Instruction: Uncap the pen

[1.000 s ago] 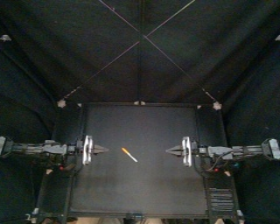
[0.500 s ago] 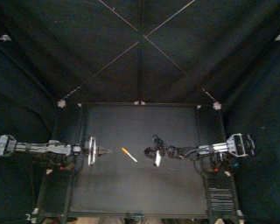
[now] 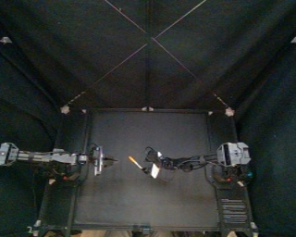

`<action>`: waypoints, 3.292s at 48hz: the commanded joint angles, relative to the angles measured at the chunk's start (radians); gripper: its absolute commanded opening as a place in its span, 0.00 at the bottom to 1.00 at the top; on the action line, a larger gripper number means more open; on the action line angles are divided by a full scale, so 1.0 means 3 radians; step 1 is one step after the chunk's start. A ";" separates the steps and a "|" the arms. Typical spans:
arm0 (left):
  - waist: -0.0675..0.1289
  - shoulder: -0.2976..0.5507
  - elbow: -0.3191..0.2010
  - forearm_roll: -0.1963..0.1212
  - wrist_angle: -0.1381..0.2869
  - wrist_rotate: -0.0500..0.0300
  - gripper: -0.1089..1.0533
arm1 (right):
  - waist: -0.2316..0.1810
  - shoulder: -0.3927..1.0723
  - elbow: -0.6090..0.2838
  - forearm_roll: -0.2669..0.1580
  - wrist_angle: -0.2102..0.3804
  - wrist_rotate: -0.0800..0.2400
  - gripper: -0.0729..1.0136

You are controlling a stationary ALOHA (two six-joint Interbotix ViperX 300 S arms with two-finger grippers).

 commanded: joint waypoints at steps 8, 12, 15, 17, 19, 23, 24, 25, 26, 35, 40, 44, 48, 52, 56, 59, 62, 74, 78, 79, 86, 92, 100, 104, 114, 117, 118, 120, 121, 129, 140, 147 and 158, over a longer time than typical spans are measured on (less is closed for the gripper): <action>0.0015 0.0005 -0.0051 -0.0005 -0.0015 0.0005 0.61 | -0.0118 0.0133 -0.0327 0.0010 0.0506 0.0010 0.92; 0.0015 0.0010 -0.0051 -0.0005 -0.0015 0.0005 0.61 | -0.0148 0.0230 -0.0455 0.0010 0.0680 0.0010 0.92; 0.0015 0.0010 -0.0051 -0.0005 -0.0015 0.0000 0.61 | -0.0159 0.0302 -0.0542 -0.0005 0.0787 0.0010 0.91; 0.0020 0.0010 -0.0051 -0.0005 -0.0015 0.0000 0.61 | -0.0174 0.0358 -0.0598 -0.0020 0.0859 0.0010 0.91; 0.0015 0.0010 -0.0051 -0.0005 -0.0015 0.0000 0.61 | -0.0189 0.0399 -0.0634 -0.0031 0.0900 0.0010 0.91; 0.0015 0.0010 -0.0046 -0.0005 -0.0015 0.0000 0.61 | -0.0210 0.0455 -0.0690 -0.0051 0.0956 0.0015 0.91; 0.0015 0.0005 -0.0046 -0.0005 -0.0015 -0.0005 0.61 | -0.0215 0.0470 -0.0706 -0.0066 0.0966 0.0015 0.91; 0.0020 0.0005 -0.0046 -0.0005 -0.0015 -0.0005 0.61 | -0.0225 0.0476 -0.0716 -0.0072 0.0977 0.0015 0.91; 0.0015 0.0010 -0.0046 -0.0005 -0.0015 -0.0005 0.61 | -0.0225 0.0481 -0.0721 -0.0077 0.0982 0.0015 0.91; 0.0015 0.0010 -0.0041 -0.0005 -0.0015 -0.0005 0.61 | -0.0271 0.0501 -0.0736 -0.0082 0.1033 0.0015 0.89; 0.0015 0.0010 -0.0041 -0.0005 -0.0015 -0.0005 0.61 | -0.0276 0.0527 -0.0741 -0.0082 0.1089 0.0015 0.85; 0.0015 0.0010 -0.0031 -0.0005 -0.0015 0.0000 0.61 | -0.0276 0.0557 -0.0757 -0.0082 0.1135 0.0015 0.81; 0.0015 0.0010 -0.0031 -0.0005 -0.0015 -0.0005 0.61 | -0.0276 0.0588 -0.0777 -0.0082 0.1181 0.0015 0.76; 0.0015 0.0005 -0.0031 -0.0005 -0.0015 -0.0005 0.61 | -0.0271 0.0608 -0.0793 -0.0087 0.1222 0.0015 0.74; 0.0015 0.0005 -0.0041 -0.0005 -0.0015 -0.0005 0.61 | -0.0261 0.0629 -0.0803 -0.0087 0.1278 0.0015 0.73; 0.0015 0.0010 -0.0031 -0.0005 -0.0015 -0.0005 0.61 | -0.0256 0.0654 -0.0803 -0.0092 0.1324 0.0020 0.72; 0.0015 0.0010 -0.0041 -0.0005 -0.0015 -0.0005 0.61 | -0.0251 0.0680 -0.0803 -0.0097 0.1365 0.0020 0.72; 0.0046 0.0010 -0.0031 -0.0097 -0.0015 0.0000 0.61 | -0.0220 0.0711 -0.0813 -0.0102 0.1437 0.0026 0.71; 0.0051 0.0010 -0.0041 -0.0118 -0.0015 0.0010 0.61 | -0.0189 0.0716 -0.0823 -0.0102 0.1442 0.0026 0.69; 0.0051 0.0010 -0.0041 -0.0118 -0.0015 0.0010 0.61 | -0.0189 0.0711 -0.0818 -0.0102 0.1442 0.0026 0.68; 0.0056 0.0010 -0.0031 -0.0118 -0.0015 0.0010 0.61 | -0.0184 0.0716 -0.0808 -0.0107 0.1442 0.0020 0.61; 0.0061 0.0010 -0.0031 -0.0118 -0.0015 0.0005 0.61 | -0.0184 0.0675 -0.0823 -0.0164 0.1447 0.0015 0.56; 0.0082 0.0010 -0.0066 -0.0153 -0.0036 -0.0010 0.61 | -0.0184 0.0373 -0.0874 -0.0511 0.1554 0.0010 0.56; 0.0082 0.0010 -0.0107 -0.0220 -0.0046 0.0005 0.61 | -0.0184 0.0184 -0.0900 -0.0690 0.1631 0.0015 0.56; 0.0082 0.0010 -0.0169 -0.0276 -0.0051 -0.0005 0.68 | -0.0184 -0.0159 -0.0936 -0.0941 0.1687 0.0015 0.56; 0.0077 0.0010 -0.0179 -0.0281 -0.0051 -0.0005 0.73 | -0.0184 -0.0215 -0.0936 -0.0961 0.1687 0.0015 0.56; 0.0072 0.0010 -0.0184 -0.0281 -0.0051 -0.0005 0.75 | -0.0184 -0.0230 -0.0936 -0.0972 0.1682 0.0010 0.56; 0.0061 0.0010 -0.0184 -0.0281 -0.0051 -0.0010 0.79 | -0.0184 -0.0256 -0.0941 -0.0987 0.1667 0.0010 0.56; 0.0056 0.0010 -0.0184 -0.0281 -0.0051 -0.0010 0.81 | -0.0184 -0.0266 -0.0941 -0.0992 0.1662 0.0010 0.56; 0.0005 0.0026 -0.0184 -0.0343 -0.0051 -0.0005 0.94 | -0.0184 -0.0307 -0.0966 -0.1074 0.1544 0.0005 0.56; 0.0005 0.0194 -0.0189 -0.0455 -0.0046 -0.0010 0.97 | -0.0169 -0.0307 -0.1058 -0.1212 0.1396 0.0005 0.56; 0.0015 0.0322 -0.0189 -0.0568 -0.0051 0.0005 0.97 | -0.0153 -0.0307 -0.1099 -0.1289 0.1345 0.0005 0.56; 0.0051 0.0430 -0.0194 -0.0614 -0.0077 -0.0010 0.97 | -0.0128 -0.0307 -0.1115 -0.1304 0.1340 0.0005 0.56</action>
